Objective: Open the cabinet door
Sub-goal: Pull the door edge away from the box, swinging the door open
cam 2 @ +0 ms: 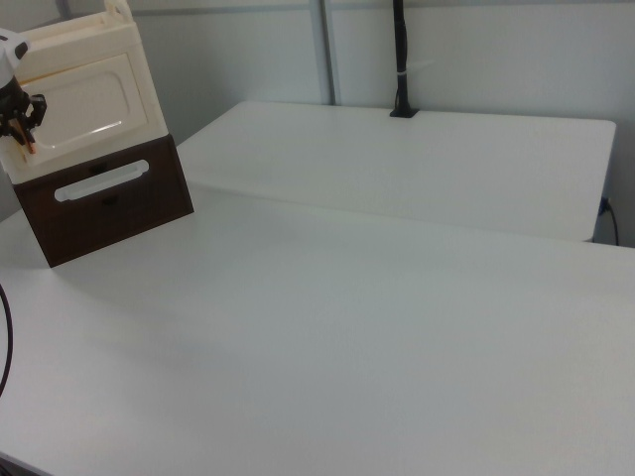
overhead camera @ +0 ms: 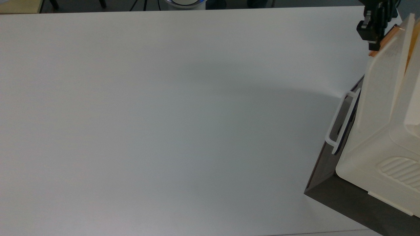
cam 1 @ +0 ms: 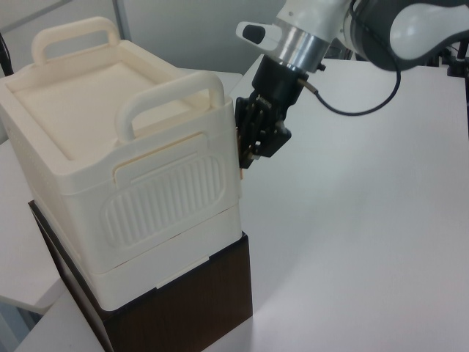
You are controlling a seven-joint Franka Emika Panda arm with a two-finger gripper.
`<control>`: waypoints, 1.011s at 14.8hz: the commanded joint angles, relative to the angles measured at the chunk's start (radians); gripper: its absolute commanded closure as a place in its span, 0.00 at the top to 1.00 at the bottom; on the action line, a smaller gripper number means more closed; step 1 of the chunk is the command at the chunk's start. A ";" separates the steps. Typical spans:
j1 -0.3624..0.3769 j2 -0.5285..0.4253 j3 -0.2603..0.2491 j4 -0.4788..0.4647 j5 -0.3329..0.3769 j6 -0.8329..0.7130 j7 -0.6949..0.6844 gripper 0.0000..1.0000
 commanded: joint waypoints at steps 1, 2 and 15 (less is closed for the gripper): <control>-0.023 -0.104 -0.012 -0.089 -0.003 -0.070 -0.046 0.01; -0.034 -0.121 -0.012 -0.098 -0.003 -0.099 -0.047 0.01; -0.290 -0.262 -0.020 -0.100 -0.022 -0.593 -0.112 1.00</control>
